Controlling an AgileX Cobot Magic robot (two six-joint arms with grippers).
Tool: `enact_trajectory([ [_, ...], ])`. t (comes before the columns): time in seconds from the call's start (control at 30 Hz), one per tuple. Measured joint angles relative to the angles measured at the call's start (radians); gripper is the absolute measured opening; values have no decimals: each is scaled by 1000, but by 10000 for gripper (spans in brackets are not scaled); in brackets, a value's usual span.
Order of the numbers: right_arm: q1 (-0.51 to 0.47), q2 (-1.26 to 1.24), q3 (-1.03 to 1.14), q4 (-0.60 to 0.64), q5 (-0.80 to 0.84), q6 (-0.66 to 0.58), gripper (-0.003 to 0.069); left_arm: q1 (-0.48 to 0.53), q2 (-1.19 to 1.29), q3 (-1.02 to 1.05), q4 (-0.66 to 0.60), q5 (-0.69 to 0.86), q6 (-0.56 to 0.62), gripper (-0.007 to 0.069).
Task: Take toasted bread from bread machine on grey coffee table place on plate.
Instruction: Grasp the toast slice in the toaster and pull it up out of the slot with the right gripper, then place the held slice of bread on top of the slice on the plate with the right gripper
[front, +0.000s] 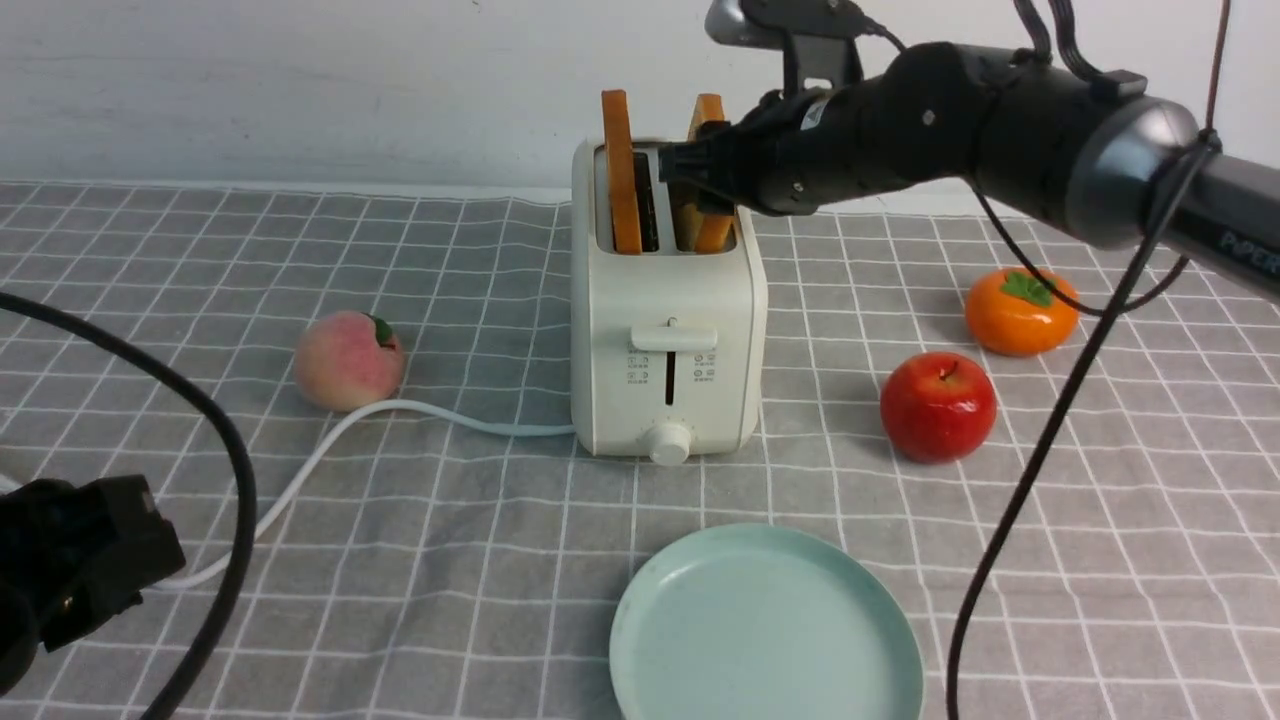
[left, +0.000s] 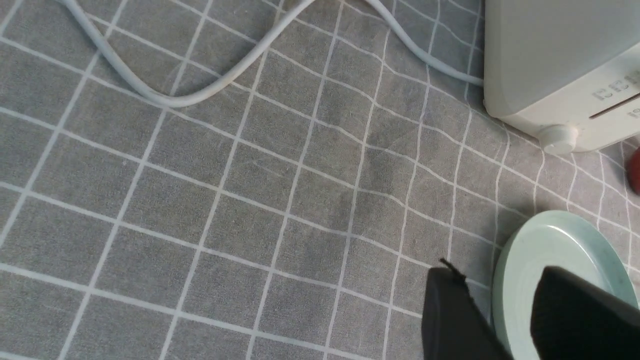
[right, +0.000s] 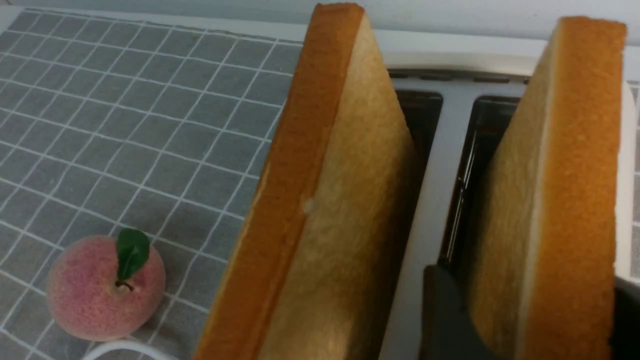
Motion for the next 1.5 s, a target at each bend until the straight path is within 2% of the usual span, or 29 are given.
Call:
enact_trajectory([
  [0.1,-1,-20,0,0,-4,0,127,0,0,0,0,-10,4,238],
  [0.13,-2,-30,0,0,-2,0,104,0,0,0,-1,-21,18,238],
  [0.17,-2,-33,0,0,-2,0,104,0,0,0,-1,-21,22,238],
  [0.33,-36,-148,-4,-1,24,0,114,0,21,-78,-41,3,219,238],
  [0.4,-67,-222,-9,-1,94,0,114,0,40,-139,-83,29,307,238],
  [0.6,-147,-396,-13,-30,345,0,114,-9,92,-249,-214,42,439,238],
  [0.7,-186,-491,17,-59,506,-3,114,-62,141,-300,-306,38,530,238],
  [0.8,-190,-544,92,-55,565,-24,114,-112,187,-319,-342,30,580,238],
  [0.9,-167,-587,267,36,579,-62,114,-159,239,-327,-354,17,595,238],
  [1.0,-144,-593,474,183,537,-115,114,-168,280,-328,-357,16,595,238],
  [1.2,-121,-571,826,542,274,-227,114,-168,311,-328,-360,6,595,238],
  [1.27,-119,-542,941,730,191,-368,114,-168,313,-328,-364,-2,595,238],
  [1.33,-119,-518,1001,854,164,-503,114,-168,313,-328,-364,-7,595,238],
  [1.37,-119,-515,1005,876,162,-515,114,-168,313,-328,-364,-7,595,238],
  [1.43,-119,-494,1034,972,164,-622,122,-168,313,-328,-365,-9,595,238],
  [1.5,-119,-487,1039,1000,171,-657,139,-168,313,-328,-365,-9,595,238],
])
